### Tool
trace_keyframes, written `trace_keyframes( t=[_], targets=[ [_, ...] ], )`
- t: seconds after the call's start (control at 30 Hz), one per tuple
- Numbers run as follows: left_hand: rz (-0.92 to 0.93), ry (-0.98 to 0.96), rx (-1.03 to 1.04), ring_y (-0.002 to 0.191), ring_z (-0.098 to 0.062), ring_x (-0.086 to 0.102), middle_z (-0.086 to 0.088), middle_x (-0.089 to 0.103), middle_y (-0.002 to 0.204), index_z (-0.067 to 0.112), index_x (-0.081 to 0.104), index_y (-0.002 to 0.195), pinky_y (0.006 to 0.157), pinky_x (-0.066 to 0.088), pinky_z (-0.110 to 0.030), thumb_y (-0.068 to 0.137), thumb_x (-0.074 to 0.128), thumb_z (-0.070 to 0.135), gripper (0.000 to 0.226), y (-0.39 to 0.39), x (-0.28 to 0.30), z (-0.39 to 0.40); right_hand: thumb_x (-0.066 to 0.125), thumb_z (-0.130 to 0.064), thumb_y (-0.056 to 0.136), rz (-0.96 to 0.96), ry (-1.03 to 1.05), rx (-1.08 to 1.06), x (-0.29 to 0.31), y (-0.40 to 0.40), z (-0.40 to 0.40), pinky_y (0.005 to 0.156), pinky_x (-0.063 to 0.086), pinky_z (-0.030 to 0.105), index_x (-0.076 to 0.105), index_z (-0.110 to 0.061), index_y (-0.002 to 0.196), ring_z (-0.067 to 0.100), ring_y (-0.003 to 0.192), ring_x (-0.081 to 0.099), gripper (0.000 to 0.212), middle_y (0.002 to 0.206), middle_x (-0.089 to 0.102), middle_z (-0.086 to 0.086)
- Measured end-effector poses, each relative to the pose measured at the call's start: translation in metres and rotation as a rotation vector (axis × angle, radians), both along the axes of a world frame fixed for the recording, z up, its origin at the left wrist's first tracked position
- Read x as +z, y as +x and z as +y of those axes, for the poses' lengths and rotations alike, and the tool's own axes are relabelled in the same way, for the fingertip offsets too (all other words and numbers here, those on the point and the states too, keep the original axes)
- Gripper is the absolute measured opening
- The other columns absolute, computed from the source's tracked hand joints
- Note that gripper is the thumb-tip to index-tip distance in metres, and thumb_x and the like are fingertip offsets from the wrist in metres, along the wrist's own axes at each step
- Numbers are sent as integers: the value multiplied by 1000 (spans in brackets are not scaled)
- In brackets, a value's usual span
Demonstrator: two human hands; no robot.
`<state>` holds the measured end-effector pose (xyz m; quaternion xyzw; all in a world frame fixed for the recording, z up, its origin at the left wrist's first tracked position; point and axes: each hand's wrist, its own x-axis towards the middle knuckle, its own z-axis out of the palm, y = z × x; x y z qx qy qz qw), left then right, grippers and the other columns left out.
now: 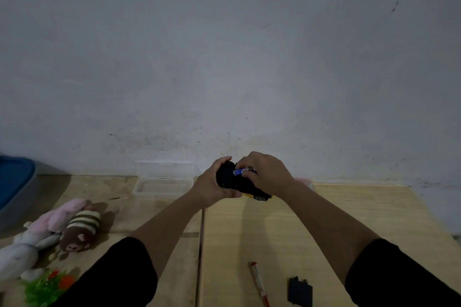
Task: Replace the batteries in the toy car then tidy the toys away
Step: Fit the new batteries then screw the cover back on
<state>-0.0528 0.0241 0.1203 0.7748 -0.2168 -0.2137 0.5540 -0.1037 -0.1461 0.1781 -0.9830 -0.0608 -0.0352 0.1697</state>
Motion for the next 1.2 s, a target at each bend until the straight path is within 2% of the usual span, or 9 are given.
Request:
trace_keyframes(
  t=[0.1,0.2,0.33,0.47,0.63,0.83,0.97,1.1,1.2],
  targets=[
    [11,-8,-18,120,-10,51,14,50,127,32,34,140,103,45,-30,60,89,16,99,2,2,2,54,-20,91,-25,-137,63,4,3,-7,71,45,31,66,-27,110,23,84,60,23,112,57,-1],
    [25,-40,-31,119,-9,53,13,51,128,32,34,140,102,46,-34,60,89,16,98,2,4,0,59,-16,88,-76,-148,118,4,5,-5,65,41,28,68,-25,109,27,79,61,25,118,55,0],
    [23,-73,-5,117,-10,55,10,57,126,32,39,137,100,48,-39,53,90,23,98,5,3,2,61,-21,85,-63,40,-27,1,6,1,78,44,27,58,-32,124,18,98,58,40,123,53,-5],
    [23,-75,18,117,-10,55,10,54,126,32,38,138,101,47,-37,58,90,15,97,7,0,6,61,-26,87,-87,99,-138,0,5,1,84,42,28,62,-24,118,15,104,57,32,120,59,-5],
    [-14,-73,33,116,-10,54,10,53,126,34,38,137,99,49,-35,58,90,15,96,9,3,6,54,-26,91,-60,90,-132,1,7,7,77,43,26,66,-24,113,15,96,58,25,117,56,-4],
    [-20,-109,54,115,-9,54,10,51,126,34,37,137,94,51,-29,61,88,12,94,7,4,6,48,-25,96,-21,-118,-4,8,6,8,75,49,34,64,-21,119,26,86,60,28,124,48,2],
    [34,-153,65,115,-10,55,12,52,125,28,36,139,95,51,-33,64,87,16,91,6,5,4,54,-13,93,-126,-115,104,6,6,14,63,48,30,56,-12,123,24,76,56,31,119,47,11],
    [38,-157,39,114,-8,56,11,56,124,27,41,134,95,51,-31,64,86,13,84,9,12,-1,49,-2,93,-203,98,33,0,12,26,73,40,21,53,-13,129,17,87,48,38,107,49,14],
    [41,-161,37,115,-10,56,8,57,124,25,43,132,94,52,-31,63,86,10,82,14,10,2,48,-6,94,-153,122,38,-6,14,28,86,42,28,48,-13,133,23,103,46,39,112,52,13]
  ],
)
